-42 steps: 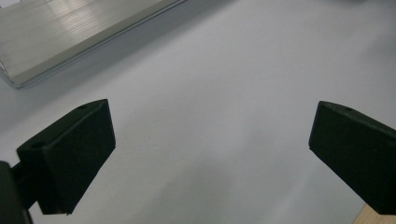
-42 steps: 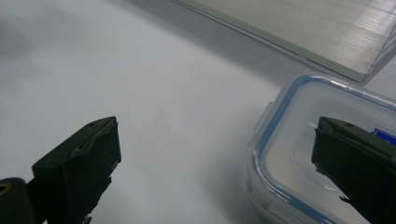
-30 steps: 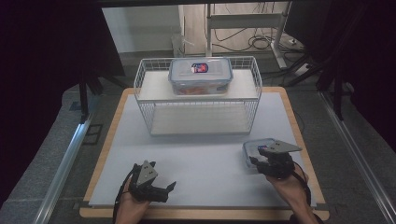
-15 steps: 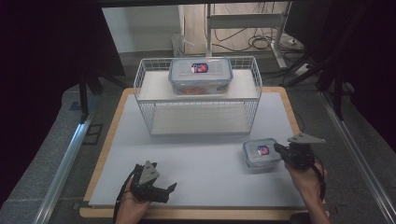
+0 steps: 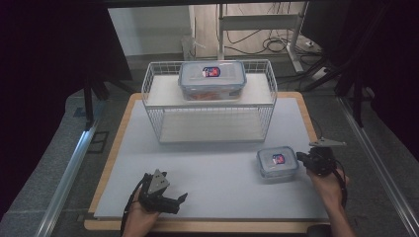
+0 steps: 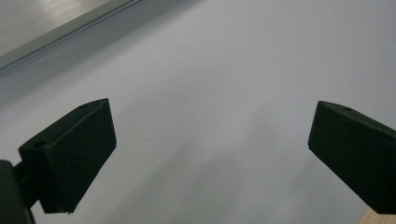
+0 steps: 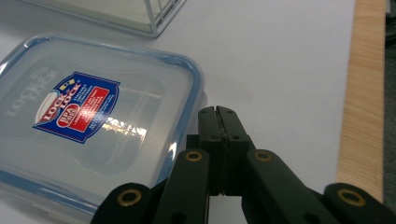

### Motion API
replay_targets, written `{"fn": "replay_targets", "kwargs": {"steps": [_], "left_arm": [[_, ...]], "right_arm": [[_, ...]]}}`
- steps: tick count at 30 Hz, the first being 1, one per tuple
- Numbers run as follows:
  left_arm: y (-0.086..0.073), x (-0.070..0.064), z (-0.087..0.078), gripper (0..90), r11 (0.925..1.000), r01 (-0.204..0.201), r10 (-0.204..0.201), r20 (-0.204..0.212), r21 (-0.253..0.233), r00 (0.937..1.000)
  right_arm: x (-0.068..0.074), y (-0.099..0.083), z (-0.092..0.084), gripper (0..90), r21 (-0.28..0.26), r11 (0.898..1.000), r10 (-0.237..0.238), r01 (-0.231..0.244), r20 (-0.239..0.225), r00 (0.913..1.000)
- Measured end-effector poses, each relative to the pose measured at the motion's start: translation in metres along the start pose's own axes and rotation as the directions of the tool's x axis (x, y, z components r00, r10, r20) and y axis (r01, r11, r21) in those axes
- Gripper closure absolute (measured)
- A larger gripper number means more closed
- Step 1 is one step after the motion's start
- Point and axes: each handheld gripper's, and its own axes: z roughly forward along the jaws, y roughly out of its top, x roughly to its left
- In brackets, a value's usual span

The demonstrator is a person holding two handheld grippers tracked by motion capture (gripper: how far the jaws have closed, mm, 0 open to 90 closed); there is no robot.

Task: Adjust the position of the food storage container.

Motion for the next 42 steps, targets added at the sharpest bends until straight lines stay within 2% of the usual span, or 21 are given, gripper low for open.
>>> {"fn": "replay_targets", "kwargs": {"steps": [2, 6, 19, 33, 42], "left_arm": [[0.0, 0.0, 0.001, 1.0, 1.0, 0.002, -0.002, 0.001, 0.001, 1.0], [0.0, -0.001, 0.002, 1.0, 1.0, 0.001, -0.001, 0.002, 0.004, 1.0], [0.001, -0.001, 0.005, 1.1, 1.0, 0.007, -0.007, 0.009, 0.006, 0.9999], [0.0, 0.0, 0.005, 1.2, 0.9999, 0.015, -0.015, 0.014, 0.007, 0.9998], [0.0, 0.001, 0.006, 1.3, 0.9998, 0.018, -0.018, 0.014, 0.009, 0.9997]], "right_arm": [[0.002, 0.001, 0.001, 89.8, 0.006, 1.0, -0.007, 0.007, 0.016, 0.9998], [0.005, 0.001, 0.003, 89.8, 0.004, 1.0, -0.001, 0.001, -0.003, 1.0], [0.034, 0.007, 0.012, 89.8, 0.008, 0.999, -0.039, 0.04, -0.095, 0.9947], [0.073, 0.01, 0.019, 89.8, 0.022, 0.994, -0.1, 0.106, -0.185, 0.9776], [0.092, 0.011, 0.022, 89.8, 0.03, 0.992, -0.112, 0.123, -0.239, 0.9646]]}}
